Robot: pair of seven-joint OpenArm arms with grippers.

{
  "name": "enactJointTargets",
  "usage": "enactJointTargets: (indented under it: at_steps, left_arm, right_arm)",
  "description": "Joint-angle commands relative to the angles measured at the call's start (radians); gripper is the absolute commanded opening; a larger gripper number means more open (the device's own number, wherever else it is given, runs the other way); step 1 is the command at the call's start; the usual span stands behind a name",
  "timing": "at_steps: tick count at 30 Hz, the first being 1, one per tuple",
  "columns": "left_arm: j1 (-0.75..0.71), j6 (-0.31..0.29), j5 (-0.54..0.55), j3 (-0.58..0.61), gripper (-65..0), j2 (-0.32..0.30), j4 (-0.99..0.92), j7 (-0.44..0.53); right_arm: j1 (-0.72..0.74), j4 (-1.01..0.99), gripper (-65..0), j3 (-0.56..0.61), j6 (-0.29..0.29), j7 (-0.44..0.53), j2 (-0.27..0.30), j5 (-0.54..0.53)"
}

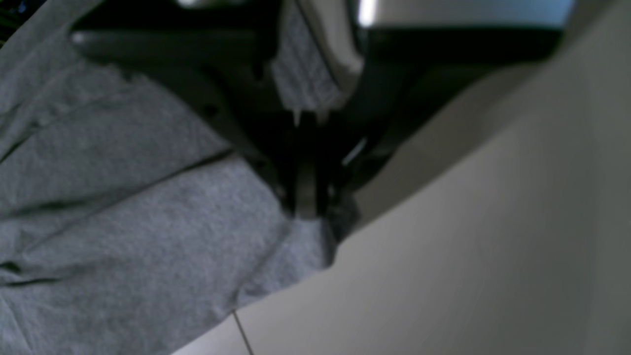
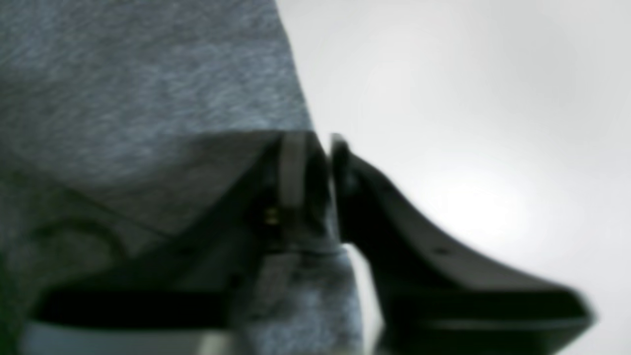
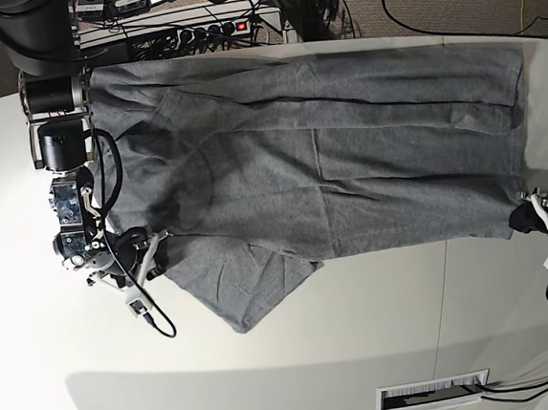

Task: Fold the T-shirt properly
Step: 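Move the right gripper to the opposite sleeve edge and grasp it, then lift that side with both grippers and fold it over the first fold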

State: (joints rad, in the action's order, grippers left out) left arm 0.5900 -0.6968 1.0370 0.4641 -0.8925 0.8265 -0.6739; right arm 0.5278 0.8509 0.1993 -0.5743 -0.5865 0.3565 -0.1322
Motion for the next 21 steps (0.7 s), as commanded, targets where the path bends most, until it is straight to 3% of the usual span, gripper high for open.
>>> enactJointTargets:
  at_steps: [1, 7, 12, 21]
  left_arm:
    - [0.028, -0.001, 0.015, -0.009, -65.0, -0.025, 0.010, 0.016]
    - [0.028, -0.001, 0.015, -0.009, -65.0, -0.026, 0.010, 0.011]
    - [0.028, -0.001, 0.061, -0.009, -65.0, -0.037, 0.029, -0.053]
    - [0.027, -0.001, 0.206, -0.009, -65.0, -0.167, 0.136, -0.143]
  right_arm:
    - [0.017, 0.002, -64.9, -0.002, 0.005, -0.069, 0.012, 0.034]
    - [0.018, 0.062, -65.0, -0.002, 0.006, -0.132, 0.013, 0.024]
    - [0.018, 0.196, -65.0, -0.004, 0.006, -0.233, 0.039, -0.125]
    - [-0.026, 0.463, -65.0, -0.004, 0.005, -0.482, 0.134, -0.381]
